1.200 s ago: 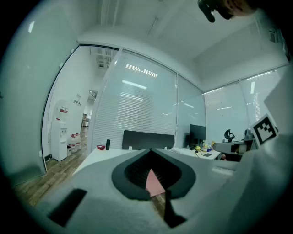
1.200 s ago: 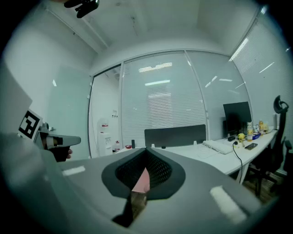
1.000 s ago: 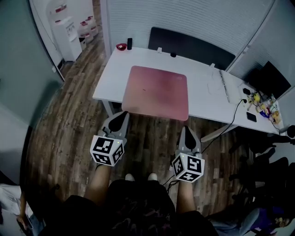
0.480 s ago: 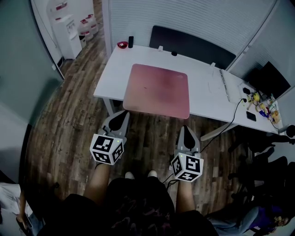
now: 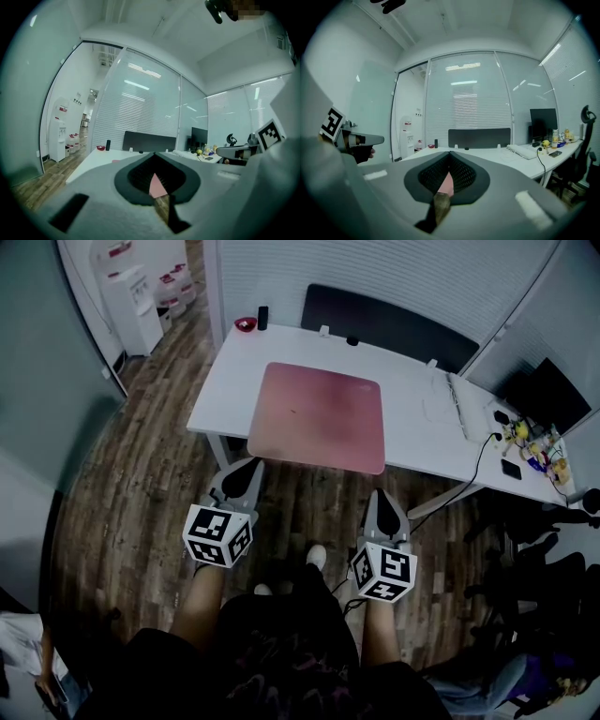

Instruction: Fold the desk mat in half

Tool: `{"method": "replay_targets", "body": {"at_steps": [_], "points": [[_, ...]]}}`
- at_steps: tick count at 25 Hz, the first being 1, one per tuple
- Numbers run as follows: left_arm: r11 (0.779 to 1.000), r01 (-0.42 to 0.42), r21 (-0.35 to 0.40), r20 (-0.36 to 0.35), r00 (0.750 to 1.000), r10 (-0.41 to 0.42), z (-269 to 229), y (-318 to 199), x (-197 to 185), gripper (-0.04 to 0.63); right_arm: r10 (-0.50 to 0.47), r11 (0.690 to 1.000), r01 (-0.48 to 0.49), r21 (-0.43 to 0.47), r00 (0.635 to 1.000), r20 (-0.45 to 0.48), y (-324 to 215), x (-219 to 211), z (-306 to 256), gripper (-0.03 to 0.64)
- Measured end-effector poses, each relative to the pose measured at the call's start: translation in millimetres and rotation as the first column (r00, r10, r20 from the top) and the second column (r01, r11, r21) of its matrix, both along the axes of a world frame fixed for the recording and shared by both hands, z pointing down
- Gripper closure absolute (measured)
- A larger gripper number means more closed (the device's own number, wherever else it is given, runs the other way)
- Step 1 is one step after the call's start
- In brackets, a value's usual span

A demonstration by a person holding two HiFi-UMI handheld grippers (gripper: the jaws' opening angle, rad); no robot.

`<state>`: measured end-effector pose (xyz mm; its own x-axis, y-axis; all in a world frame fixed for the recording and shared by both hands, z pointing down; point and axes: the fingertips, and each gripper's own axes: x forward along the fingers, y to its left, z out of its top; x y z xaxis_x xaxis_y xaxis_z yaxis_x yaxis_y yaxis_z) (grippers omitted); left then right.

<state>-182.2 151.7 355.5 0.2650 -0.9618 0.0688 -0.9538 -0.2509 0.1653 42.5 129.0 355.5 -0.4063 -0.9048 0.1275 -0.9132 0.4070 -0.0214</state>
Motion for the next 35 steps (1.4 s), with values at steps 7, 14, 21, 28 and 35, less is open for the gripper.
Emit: {"method": "replay_targets", "body": {"at_steps": [7, 14, 21, 28, 35], "points": [[1.000, 0.009, -0.013, 0.006, 1.000, -0.009, 6.8, -29.8, 2.1, 0.597, -0.025, 1.000, 0.025, -0.007, 1.000, 0.001, -36.8, -4.7, 6.3, 0.611], [0.998, 0.040, -0.051, 0.005, 0.999, -0.040, 17.3, -76.9, 2.6, 0.597, -0.040, 0.998, 0.041, -0.040, 0.999, 0.025, -90.9, -2.1, 18.5, 0.611], [0.994, 0.030, -0.103, 0.012, 1.000, -0.029, 36.6, -140.7, 21.7, 0.597, -0.023, 0.996, 0.026, -0.090, 0.999, 0.040, -154.3, 16.3, 42.1, 0.610], [0.989, 0.001, -0.151, 0.015, 1.000, 0.001, 56.6, -213.1, 62.7, 0.597, 0.006, 0.991, 0.002, -0.133, 0.998, 0.056, -221.4, 55.7, 61.8, 0.611], [0.986, 0.026, -0.166, 0.027, 0.999, -0.022, 58.1, -264.5, 77.3, 0.596, -0.003, 0.988, 0.013, -0.157, 0.998, 0.067, -274.5, 72.4, 67.3, 0.610]]}}
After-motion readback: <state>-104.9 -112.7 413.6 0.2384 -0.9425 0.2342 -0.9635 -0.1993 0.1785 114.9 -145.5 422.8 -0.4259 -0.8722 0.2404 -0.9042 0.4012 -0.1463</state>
